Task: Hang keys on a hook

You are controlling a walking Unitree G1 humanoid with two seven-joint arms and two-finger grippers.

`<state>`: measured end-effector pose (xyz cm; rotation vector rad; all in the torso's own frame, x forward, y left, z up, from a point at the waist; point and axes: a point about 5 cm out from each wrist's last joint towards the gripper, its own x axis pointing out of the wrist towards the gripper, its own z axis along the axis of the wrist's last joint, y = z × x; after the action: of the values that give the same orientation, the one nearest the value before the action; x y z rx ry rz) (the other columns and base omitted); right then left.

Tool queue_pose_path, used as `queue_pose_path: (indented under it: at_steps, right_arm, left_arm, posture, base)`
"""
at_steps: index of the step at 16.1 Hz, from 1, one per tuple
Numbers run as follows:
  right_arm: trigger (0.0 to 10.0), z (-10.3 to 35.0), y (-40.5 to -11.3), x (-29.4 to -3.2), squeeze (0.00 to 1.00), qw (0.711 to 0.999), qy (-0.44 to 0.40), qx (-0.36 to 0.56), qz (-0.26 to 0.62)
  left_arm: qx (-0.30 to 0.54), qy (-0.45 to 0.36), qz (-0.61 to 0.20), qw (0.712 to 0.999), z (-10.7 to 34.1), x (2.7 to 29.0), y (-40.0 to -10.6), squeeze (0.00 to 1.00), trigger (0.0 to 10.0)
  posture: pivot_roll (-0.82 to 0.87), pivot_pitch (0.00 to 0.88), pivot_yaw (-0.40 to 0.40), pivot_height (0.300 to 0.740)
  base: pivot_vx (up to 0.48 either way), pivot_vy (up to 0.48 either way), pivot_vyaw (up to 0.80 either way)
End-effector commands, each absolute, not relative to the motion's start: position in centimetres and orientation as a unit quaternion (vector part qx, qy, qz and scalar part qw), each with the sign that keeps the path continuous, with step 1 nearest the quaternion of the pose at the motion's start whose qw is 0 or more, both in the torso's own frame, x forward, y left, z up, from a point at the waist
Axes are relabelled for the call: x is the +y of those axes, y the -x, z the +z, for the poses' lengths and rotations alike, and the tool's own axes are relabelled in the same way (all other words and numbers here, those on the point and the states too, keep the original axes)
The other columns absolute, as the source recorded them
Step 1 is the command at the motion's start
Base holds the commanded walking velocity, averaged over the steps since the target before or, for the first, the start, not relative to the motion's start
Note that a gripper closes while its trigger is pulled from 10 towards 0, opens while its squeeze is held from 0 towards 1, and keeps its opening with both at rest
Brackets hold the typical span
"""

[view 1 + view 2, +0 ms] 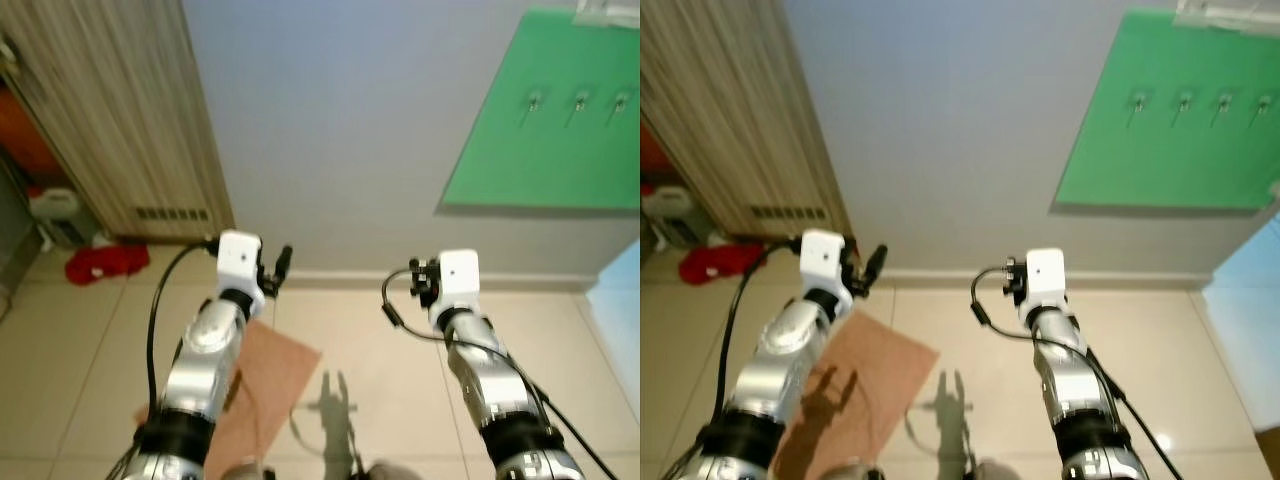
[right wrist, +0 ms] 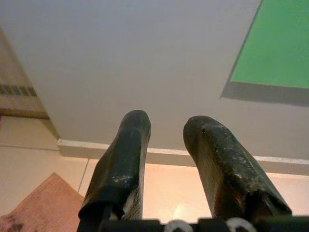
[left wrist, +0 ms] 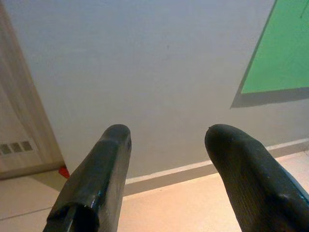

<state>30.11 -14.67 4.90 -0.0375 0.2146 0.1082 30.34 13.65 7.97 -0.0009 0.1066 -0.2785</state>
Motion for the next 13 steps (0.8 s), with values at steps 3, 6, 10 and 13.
queue_pose_path:
  at_steps: [3,6,10,13]
  right_arm:
    - [10.0,6.3,-30.4,-14.2,0.00,0.996,0.052,0.051,0.060]
    - [10.0,7.3,-30.8,-14.8,0.00,0.997,0.061,0.019,0.046]
    - [10.0,8.2,-31.0,-16.2,0.00,0.998,0.062,-0.008,0.007]
    - [10.0,7.4,-30.5,-16.3,0.00,0.999,0.047,0.008,0.006]
  left_arm:
    - [0.026,0.024,-0.105,0.994,8.4,14.7,-30.6,0.00,10.0]
    - [-0.001,0.030,-0.102,0.994,9.3,14.4,-31.3,0.00,10.0]
    - [-0.019,0.022,-0.127,0.991,9.9,13.7,-31.3,0.00,10.0]
    - [-0.008,0.010,-0.174,0.985,9.6,12.5,-30.9,0.00,10.0]
  posture:
    - [-0.06,0.028,-0.007,0.740]
    - [-0.07,0.026,-0.008,0.740]
    - [-0.07,0.019,-0.006,0.740]
    - [-0.07,0.014,-0.002,0.740]
  base:
    - [0.340,-0.335,0.00]
    - [0.378,-0.291,0.00]
    - [0.382,-0.285,0.00]
    - [0.382,-0.285,0.00]
